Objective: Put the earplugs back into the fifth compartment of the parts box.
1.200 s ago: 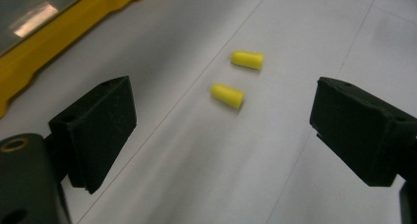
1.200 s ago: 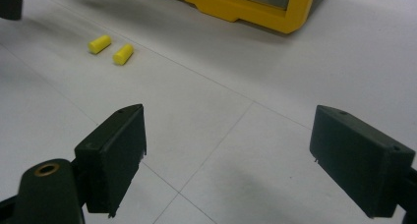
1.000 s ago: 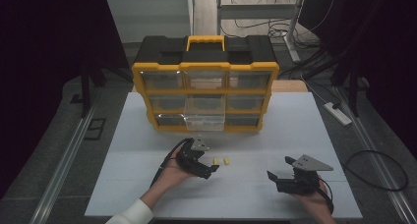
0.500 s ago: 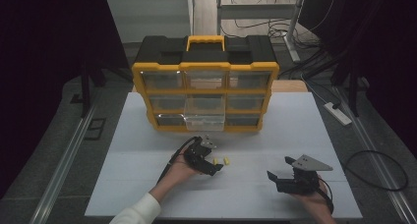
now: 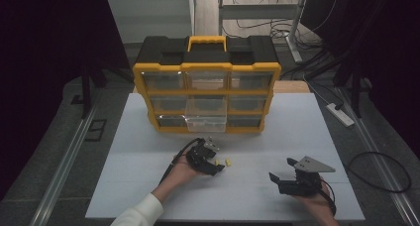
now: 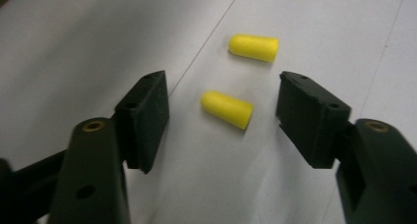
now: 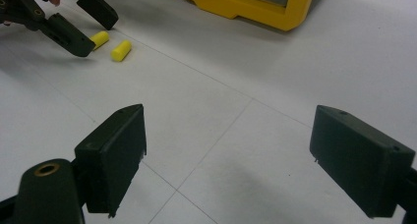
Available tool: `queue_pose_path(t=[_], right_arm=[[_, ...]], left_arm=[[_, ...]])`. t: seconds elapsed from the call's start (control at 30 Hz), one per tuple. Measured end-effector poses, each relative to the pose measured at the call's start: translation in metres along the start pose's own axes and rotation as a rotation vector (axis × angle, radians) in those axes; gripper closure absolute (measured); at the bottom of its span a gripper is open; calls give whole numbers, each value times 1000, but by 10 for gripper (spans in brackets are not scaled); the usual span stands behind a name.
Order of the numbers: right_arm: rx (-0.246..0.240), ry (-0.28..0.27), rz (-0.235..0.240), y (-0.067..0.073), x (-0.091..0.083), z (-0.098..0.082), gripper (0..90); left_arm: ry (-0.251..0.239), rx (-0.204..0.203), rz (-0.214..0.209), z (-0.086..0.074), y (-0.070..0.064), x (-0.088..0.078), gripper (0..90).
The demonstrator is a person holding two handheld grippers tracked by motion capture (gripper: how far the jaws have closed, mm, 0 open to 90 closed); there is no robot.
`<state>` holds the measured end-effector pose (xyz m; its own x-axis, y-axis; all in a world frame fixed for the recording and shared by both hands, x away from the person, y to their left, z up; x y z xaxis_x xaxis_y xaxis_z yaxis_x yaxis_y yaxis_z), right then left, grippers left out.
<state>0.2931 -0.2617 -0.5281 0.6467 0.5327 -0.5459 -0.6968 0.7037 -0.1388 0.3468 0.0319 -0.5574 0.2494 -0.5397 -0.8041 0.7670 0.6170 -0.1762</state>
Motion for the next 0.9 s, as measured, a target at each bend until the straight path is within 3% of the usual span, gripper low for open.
queue_pose_path(t=[0.17,0.37,0.67,0.77,0.9], right_arm=[[0,-1,1,0,0,0,149],[-3,3,2,0,0,0,150],[-3,-3,3,0,-1,1,150],[-2,-3,2,0,-1,0,150],[-4,-1,3,0,-1,1,150]], left_arm=[[4,32,35,0,-1,0,491],[2,54,27,-1,-2,-2,659],[-18,80,27,0,-4,-8,742],[-50,58,-8,1,-6,-14,746],[-75,61,-18,2,-10,-22,760]])
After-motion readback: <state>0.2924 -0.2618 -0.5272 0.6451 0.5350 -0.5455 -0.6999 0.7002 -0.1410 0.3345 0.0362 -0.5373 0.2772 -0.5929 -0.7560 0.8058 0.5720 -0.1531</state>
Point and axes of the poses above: each handheld gripper's, and its own axes: x roughly forward along the jaws, z roughly out of its top, y roughly to its left, the point moved 4 cm from there along x, roughly forward along the jaws, and after that the axes turned 9 degrees about -x, right-handed, at the moved point
